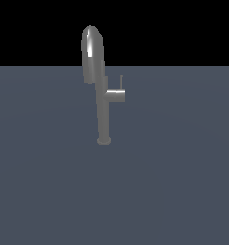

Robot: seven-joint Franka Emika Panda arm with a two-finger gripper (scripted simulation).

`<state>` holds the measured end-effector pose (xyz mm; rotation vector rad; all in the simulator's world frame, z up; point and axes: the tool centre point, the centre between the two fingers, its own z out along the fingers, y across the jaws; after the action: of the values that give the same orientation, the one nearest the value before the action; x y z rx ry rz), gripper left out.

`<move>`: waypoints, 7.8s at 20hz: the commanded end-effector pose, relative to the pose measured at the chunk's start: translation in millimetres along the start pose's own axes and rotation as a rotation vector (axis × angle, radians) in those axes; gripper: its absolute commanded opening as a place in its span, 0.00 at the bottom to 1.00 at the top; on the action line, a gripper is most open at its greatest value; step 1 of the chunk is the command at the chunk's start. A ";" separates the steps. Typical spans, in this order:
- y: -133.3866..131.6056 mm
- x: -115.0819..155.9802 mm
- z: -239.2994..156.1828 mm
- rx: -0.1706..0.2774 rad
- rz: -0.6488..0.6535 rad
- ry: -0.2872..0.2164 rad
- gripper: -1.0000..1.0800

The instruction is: Turn on the faucet by rotating a designated handle.

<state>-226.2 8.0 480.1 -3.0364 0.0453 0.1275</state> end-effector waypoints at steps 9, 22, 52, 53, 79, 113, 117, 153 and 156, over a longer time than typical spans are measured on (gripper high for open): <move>-6.7 50.4 4.1 0.146 0.153 -0.139 0.00; -4.2 124.7 21.8 0.368 0.383 -0.347 0.00; 39.4 273.9 149.4 0.987 1.007 -0.917 0.00; 40.5 276.6 155.2 1.006 1.027 -0.934 0.00; 44.0 293.7 204.7 1.165 1.188 -1.080 0.00; 46.2 207.8 218.5 1.165 1.188 -1.080 0.00; 46.2 209.3 220.5 1.170 1.180 -1.068 0.00; 54.2 234.6 299.9 1.174 1.165 -1.069 0.00; 55.4 239.9 311.9 1.169 1.179 -1.075 0.00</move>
<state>-17.2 -28.8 169.9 -1.2062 1.1800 1.1754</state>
